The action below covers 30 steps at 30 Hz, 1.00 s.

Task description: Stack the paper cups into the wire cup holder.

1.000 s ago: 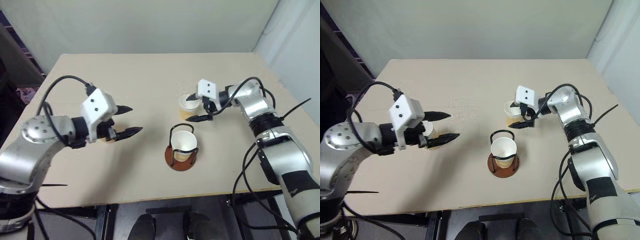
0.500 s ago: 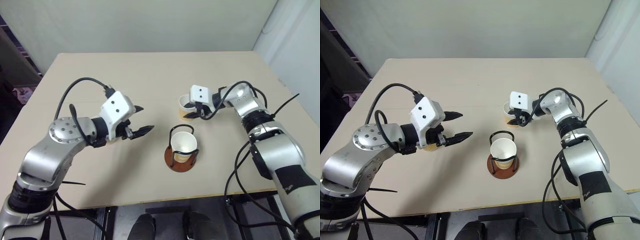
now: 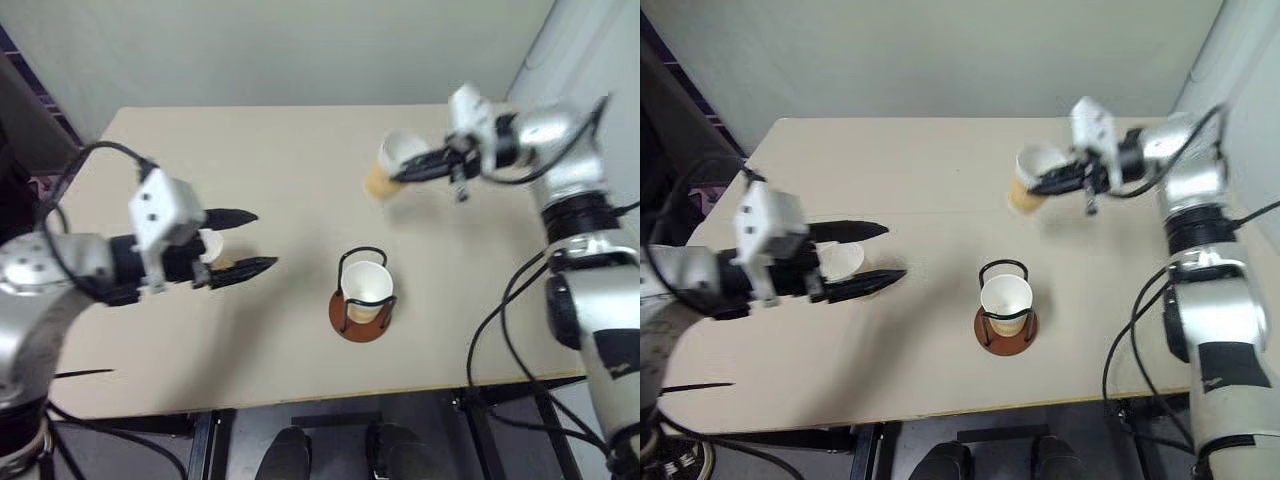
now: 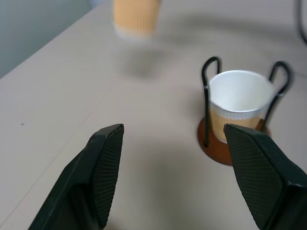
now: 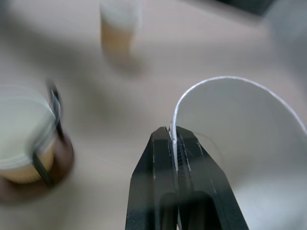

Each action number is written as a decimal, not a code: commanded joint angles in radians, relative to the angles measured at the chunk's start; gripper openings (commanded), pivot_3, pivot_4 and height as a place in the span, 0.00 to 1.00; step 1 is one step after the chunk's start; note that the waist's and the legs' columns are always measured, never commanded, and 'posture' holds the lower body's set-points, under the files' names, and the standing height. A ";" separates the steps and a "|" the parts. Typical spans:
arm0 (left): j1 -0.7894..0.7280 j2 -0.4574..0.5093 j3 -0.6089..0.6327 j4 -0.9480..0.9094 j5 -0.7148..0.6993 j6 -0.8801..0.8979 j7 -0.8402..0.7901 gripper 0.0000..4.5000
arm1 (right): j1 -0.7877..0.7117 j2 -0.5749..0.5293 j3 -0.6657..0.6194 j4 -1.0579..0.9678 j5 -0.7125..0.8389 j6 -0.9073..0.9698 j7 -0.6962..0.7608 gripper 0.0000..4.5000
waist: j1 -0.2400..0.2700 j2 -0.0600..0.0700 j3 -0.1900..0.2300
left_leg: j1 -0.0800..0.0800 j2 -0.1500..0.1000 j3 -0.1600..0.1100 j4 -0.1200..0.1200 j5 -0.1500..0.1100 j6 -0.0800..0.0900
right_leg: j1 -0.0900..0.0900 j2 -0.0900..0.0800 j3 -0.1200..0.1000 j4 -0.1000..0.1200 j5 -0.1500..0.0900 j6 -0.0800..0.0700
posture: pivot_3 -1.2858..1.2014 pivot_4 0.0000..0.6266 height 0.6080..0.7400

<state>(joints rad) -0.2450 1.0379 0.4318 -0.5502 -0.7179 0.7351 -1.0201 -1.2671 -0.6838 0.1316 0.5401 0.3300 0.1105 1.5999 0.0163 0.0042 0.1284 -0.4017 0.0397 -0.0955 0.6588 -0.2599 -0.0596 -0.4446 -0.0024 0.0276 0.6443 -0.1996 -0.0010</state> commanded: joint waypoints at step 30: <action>0.055 0.056 -0.069 -0.012 0.029 -0.060 0.010 0.79 | 0.361 -0.052 0.111 -0.558 0.106 0.267 0.014 0.14 | -0.016 -0.001 0.000 | 0.011 0.000 -0.001 0.001 -0.003 0.015 | 0.010 0.000 0.001 0.002 -0.002 -0.011 | 0.52 0.24 1.00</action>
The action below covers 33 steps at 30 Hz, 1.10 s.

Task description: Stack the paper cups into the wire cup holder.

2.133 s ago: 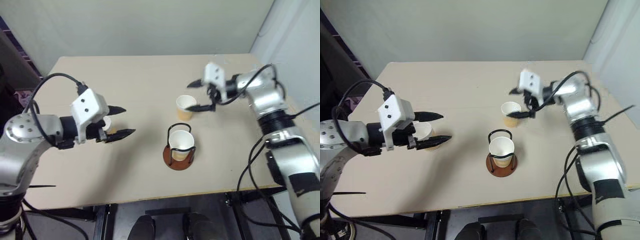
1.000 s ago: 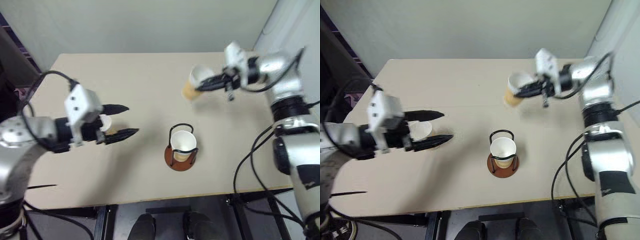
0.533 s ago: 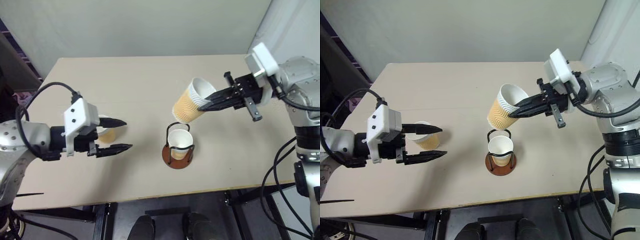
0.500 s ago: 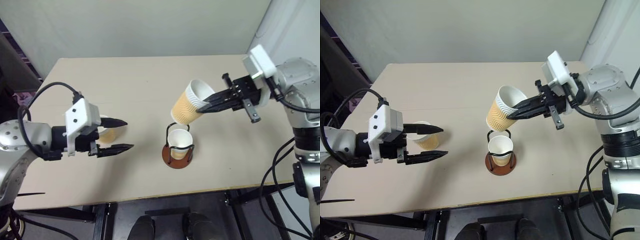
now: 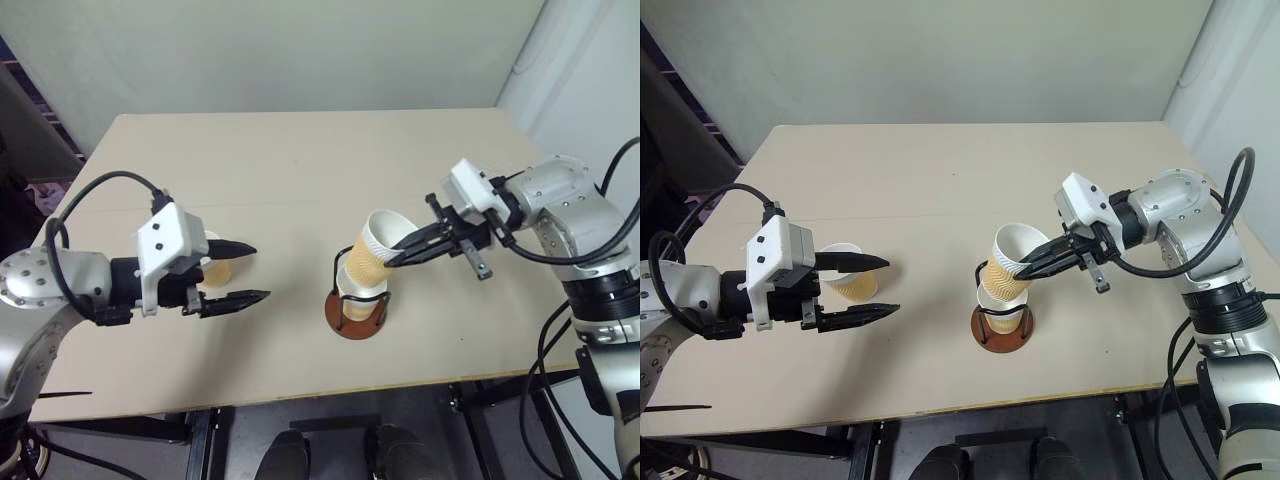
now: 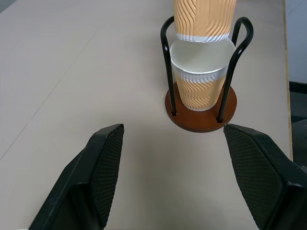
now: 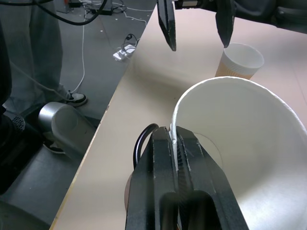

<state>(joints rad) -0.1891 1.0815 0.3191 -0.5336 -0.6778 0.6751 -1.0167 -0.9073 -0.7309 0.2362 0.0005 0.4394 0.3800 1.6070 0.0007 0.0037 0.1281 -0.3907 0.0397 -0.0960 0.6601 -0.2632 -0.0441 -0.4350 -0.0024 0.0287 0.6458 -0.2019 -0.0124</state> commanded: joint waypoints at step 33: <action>-0.010 0.192 -0.147 0.383 0.477 -0.322 -0.115 0.79 | 0.018 0.060 -0.213 -0.059 0.150 0.163 -0.211 0.99 | 0.004 -0.001 -0.001 | -0.005 0.000 -0.001 -0.006 -0.002 -0.002 | -0.008 0.000 0.000 0.001 -0.001 -0.002 | 0.52 0.24 1.00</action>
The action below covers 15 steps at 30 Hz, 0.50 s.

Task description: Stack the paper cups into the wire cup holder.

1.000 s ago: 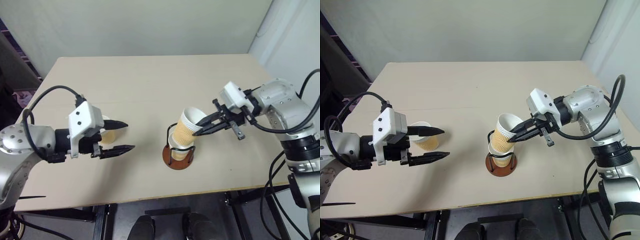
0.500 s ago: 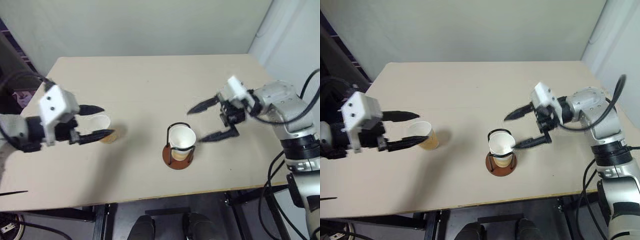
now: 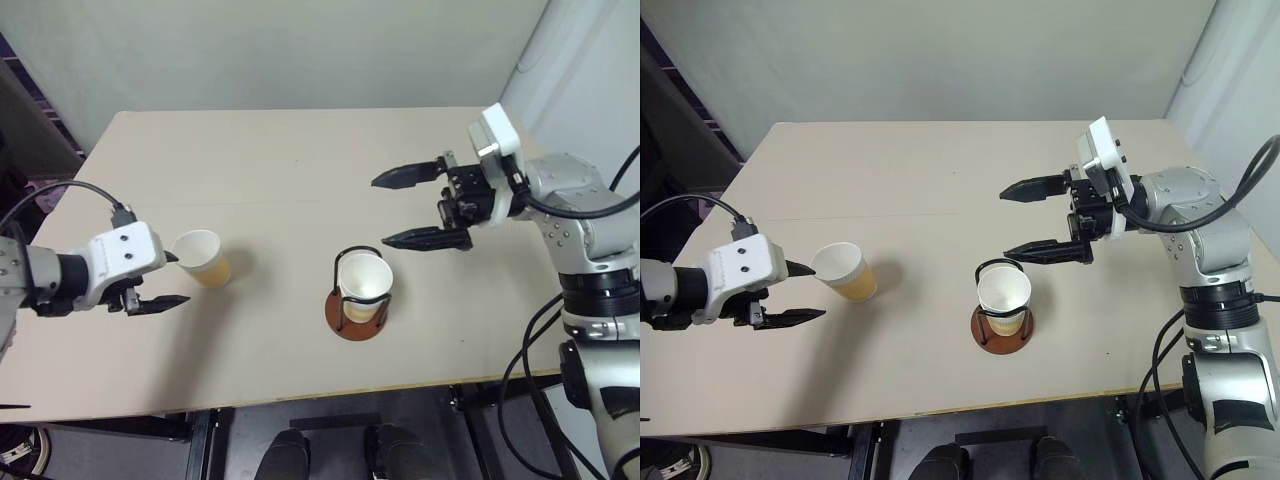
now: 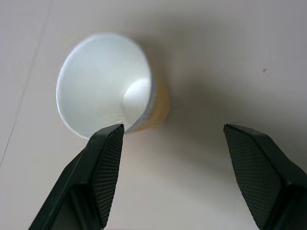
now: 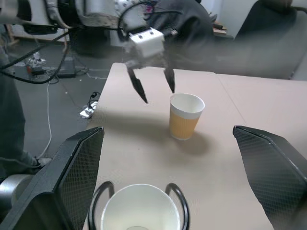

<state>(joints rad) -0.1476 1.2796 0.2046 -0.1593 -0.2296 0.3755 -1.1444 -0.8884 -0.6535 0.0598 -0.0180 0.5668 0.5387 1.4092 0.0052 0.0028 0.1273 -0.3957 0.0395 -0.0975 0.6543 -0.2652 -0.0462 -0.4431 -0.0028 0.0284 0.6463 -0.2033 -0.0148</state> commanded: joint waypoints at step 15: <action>-0.190 -0.072 -0.144 0.082 0.066 -0.042 -0.031 0.13 | 0.055 -0.056 -0.030 -0.093 0.005 0.001 -0.067 1.00 | 0.000 0.000 0.000 | -0.002 0.000 -0.001 0.000 0.000 0.000 | -0.002 0.000 -0.001 0.000 0.006 0.010 | 0.52 0.24 1.00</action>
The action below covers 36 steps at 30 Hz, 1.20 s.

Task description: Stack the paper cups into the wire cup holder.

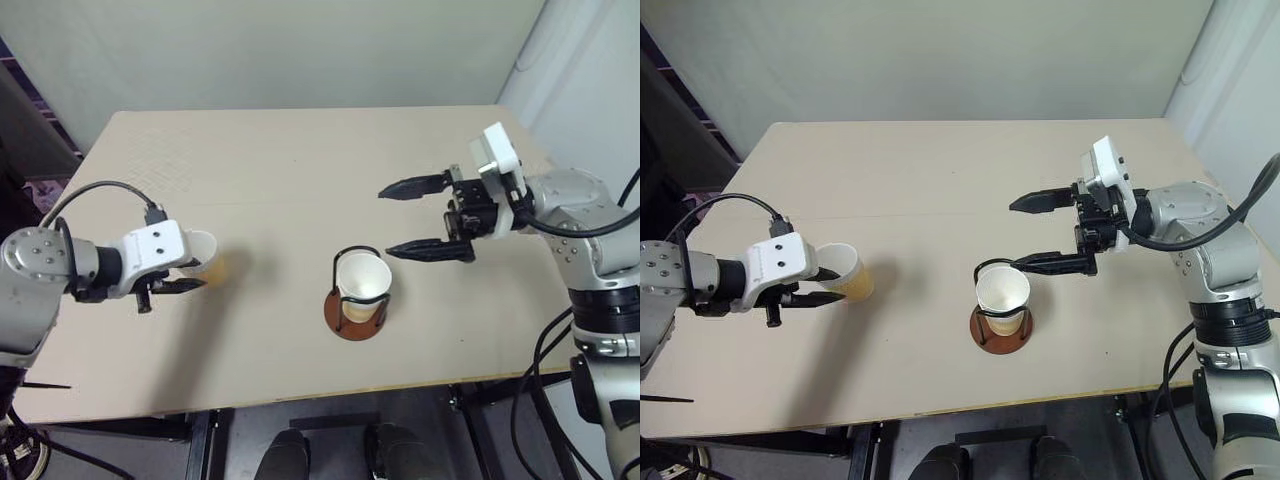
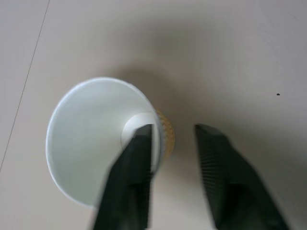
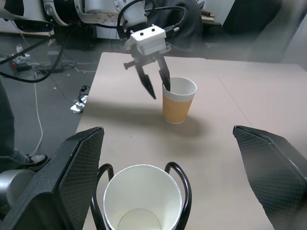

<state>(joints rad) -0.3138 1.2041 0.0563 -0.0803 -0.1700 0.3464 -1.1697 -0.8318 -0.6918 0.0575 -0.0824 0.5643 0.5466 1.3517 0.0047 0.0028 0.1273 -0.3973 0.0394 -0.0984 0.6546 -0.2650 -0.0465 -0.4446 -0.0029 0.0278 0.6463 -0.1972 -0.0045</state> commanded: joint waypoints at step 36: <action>-0.679 -0.462 -0.286 0.014 -0.248 -0.056 -0.327 0.01 | 0.303 -0.377 -0.295 -0.193 0.051 -0.016 -0.029 1.00 | 0.012 0.000 0.000 | -0.005 -0.003 0.004 0.012 0.008 0.011 | 0.007 -0.003 0.002 -0.005 0.007 0.017 | 0.52 0.24 1.00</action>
<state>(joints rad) -0.9713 0.7449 -0.2334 -0.0608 -0.4300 0.3109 -1.4813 -0.5311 -1.0482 -0.1854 -0.2444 0.5979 0.5280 1.3395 0.0170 0.0031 0.1273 -0.4023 0.0367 -0.0944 0.6665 -0.2576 -0.0349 -0.4373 -0.0060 0.0296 0.6412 -0.1903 0.0128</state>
